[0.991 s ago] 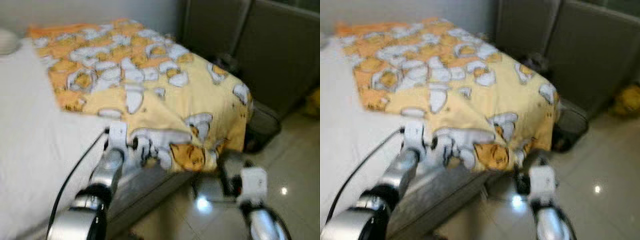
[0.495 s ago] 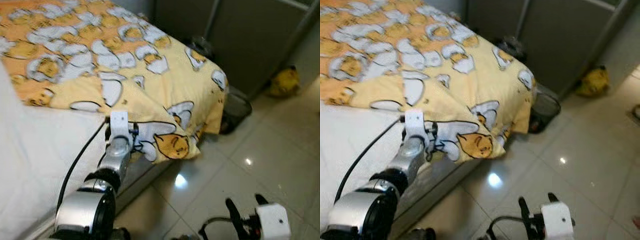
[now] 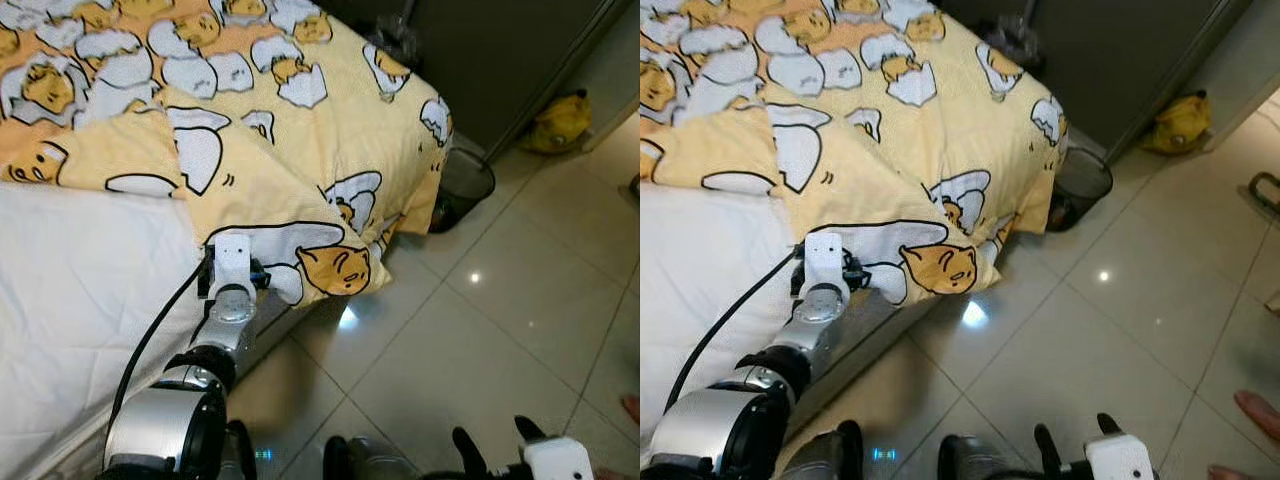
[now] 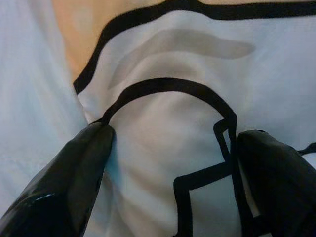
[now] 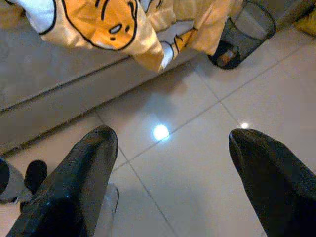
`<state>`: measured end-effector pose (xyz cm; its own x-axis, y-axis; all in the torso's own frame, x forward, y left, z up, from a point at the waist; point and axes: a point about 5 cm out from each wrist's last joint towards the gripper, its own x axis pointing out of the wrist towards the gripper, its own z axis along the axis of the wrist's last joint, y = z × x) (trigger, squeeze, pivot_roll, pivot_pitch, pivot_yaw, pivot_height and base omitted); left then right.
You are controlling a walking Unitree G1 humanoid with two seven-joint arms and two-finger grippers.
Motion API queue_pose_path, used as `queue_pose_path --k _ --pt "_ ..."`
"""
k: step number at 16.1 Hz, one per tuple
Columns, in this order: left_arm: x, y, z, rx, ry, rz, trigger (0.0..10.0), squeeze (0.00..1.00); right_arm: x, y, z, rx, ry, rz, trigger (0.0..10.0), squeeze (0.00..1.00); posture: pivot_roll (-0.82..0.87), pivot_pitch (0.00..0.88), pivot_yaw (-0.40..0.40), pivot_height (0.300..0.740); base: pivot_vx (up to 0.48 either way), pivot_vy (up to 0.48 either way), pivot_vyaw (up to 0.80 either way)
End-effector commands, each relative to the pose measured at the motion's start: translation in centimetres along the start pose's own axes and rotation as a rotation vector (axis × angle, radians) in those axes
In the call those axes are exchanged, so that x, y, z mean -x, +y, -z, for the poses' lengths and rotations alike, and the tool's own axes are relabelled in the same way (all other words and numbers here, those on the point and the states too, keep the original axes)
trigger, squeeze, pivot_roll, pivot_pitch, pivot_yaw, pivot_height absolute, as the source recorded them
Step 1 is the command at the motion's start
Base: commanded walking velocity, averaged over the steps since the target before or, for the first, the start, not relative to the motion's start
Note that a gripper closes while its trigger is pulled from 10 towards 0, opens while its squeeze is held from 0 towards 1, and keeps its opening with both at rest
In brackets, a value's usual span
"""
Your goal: Clean up the room
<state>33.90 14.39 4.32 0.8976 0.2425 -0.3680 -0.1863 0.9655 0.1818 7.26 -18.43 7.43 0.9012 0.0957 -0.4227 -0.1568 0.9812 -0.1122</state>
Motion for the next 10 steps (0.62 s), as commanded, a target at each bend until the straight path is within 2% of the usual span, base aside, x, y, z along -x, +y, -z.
queue_pose_path --k 1,2,5,7,10 --pt "0.6 -0.6 2.1 -0.032 0.083 0.014 4.7 0.0 0.4 -0.3 0.0 0.004 0.02 0.005 10.0 0.0 -0.33 0.257 -0.144 0.74 0.0 0.0 0.0" --pt "0.7 -0.8 2.3 -0.023 0.097 0.029 0.0 0.0 0.4 -0.2 0.0 0.003 0.024 0.004 10.0 0.0 -0.33 0.255 -0.142 0.74 0.0 0.0 0.0" --pt "0.8 -1.0 2.6 -0.047 0.103 0.058 0.0 0.0 0.1 0.0 0.0 0.001 0.029 0.0 10.0 0.0 -0.32 0.246 -0.137 0.74 0.0 0.0 0.0" --pt "1.0 -0.6 3.8 -0.124 0.141 0.079 0.0 0.0 -0.6 0.0 -0.1 0.001 0.023 -0.002 10.0 0.0 -0.31 0.228 -0.132 0.74 0.0 0.0 0.0" --pt "1.2 -0.3 4.4 -0.18 0.145 0.094 0.0 0.0 -1.3 0.0 0.0 0.002 0.018 -0.007 10.0 0.0 -0.29 0.207 -0.124 0.74 0.0 0.0 0.0"
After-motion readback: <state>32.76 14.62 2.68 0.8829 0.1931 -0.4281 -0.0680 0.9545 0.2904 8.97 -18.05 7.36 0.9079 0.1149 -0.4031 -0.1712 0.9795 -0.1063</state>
